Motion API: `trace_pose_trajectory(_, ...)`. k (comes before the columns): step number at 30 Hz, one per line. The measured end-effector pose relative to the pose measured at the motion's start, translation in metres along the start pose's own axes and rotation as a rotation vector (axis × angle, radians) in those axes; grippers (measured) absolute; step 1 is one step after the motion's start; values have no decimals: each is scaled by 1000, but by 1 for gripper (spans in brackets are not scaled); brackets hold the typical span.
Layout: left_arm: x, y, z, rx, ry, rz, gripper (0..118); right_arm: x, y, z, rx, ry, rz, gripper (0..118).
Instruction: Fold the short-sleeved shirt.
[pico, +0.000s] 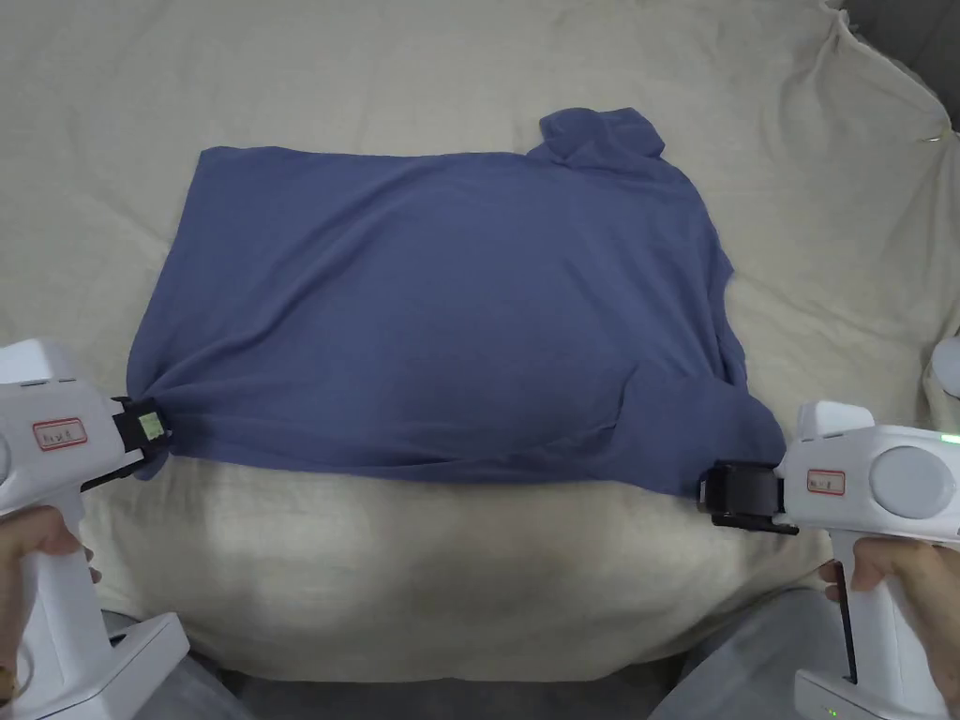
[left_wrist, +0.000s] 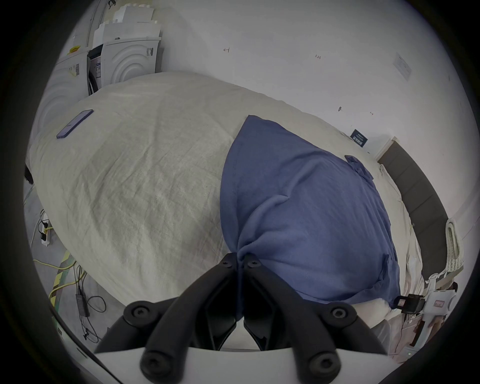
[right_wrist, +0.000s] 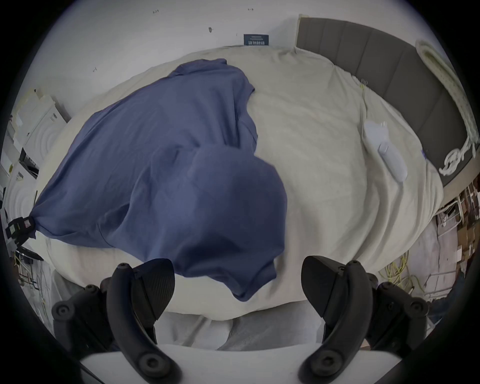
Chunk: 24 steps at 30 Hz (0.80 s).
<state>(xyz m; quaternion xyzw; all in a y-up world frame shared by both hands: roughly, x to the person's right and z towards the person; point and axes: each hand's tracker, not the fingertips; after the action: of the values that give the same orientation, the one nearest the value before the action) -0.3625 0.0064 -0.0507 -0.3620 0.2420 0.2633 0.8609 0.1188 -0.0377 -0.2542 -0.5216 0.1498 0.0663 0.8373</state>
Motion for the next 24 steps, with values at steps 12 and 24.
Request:
trace_pose_trajectory(12, 0, 5, -2, -10, 7, 4, 0, 2, 1, 19, 31, 104, -9, 6)
trace_pose_trajectory(24, 13, 81, -18, -6, -72, 54, 0, 21, 100, 48, 68, 195, -11, 6)
